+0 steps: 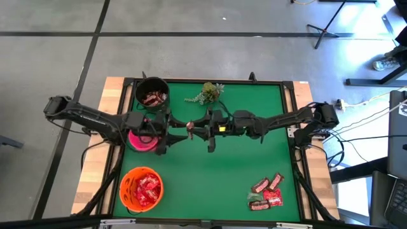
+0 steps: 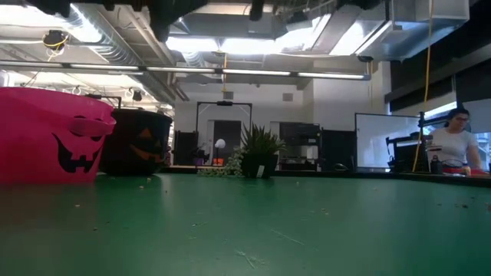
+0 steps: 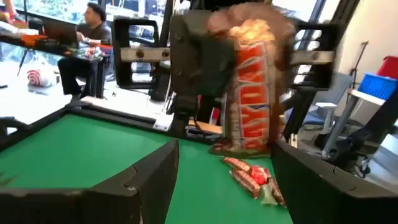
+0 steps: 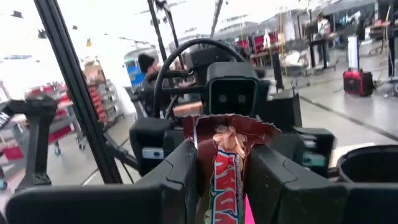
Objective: Sort candy
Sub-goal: Put the brown chocolate into the black bucket
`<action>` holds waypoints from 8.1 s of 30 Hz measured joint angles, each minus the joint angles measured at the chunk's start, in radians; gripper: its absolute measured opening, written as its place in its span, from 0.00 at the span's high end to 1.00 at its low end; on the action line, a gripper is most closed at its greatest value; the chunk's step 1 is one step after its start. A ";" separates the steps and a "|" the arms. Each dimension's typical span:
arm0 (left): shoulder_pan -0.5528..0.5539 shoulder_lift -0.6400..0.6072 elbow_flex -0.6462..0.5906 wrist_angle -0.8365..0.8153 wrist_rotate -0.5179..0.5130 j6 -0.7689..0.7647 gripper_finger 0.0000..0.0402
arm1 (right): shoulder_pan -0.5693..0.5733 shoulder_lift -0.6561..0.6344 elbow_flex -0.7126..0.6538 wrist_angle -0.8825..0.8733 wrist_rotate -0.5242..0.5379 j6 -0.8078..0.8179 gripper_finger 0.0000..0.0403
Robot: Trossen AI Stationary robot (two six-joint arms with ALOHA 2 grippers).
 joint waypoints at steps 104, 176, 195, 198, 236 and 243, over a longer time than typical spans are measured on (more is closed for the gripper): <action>0.716 -0.435 0.120 -0.841 0.162 0.163 0.44 | 0.091 -0.130 0.365 -1.382 0.026 0.068 0.30; -0.242 -0.143 0.289 -0.499 -0.060 0.286 0.44 | 0.788 0.118 -0.100 -1.601 0.128 0.708 0.37; -0.242 -0.143 0.289 -0.535 -0.084 0.285 0.44 | 0.668 0.050 -0.021 -1.601 0.410 0.688 0.78; -0.242 -0.143 0.289 -0.555 -0.097 0.284 0.44 | 0.630 0.010 0.001 -1.591 0.499 0.654 0.78; -0.185 0.179 0.256 -0.335 -0.204 0.419 0.44 | 0.224 -0.087 0.016 -0.634 0.341 -0.040 0.78; -0.185 0.178 0.256 -0.269 -0.161 0.423 0.44 | 0.194 -0.087 0.016 -0.569 0.331 -0.062 0.78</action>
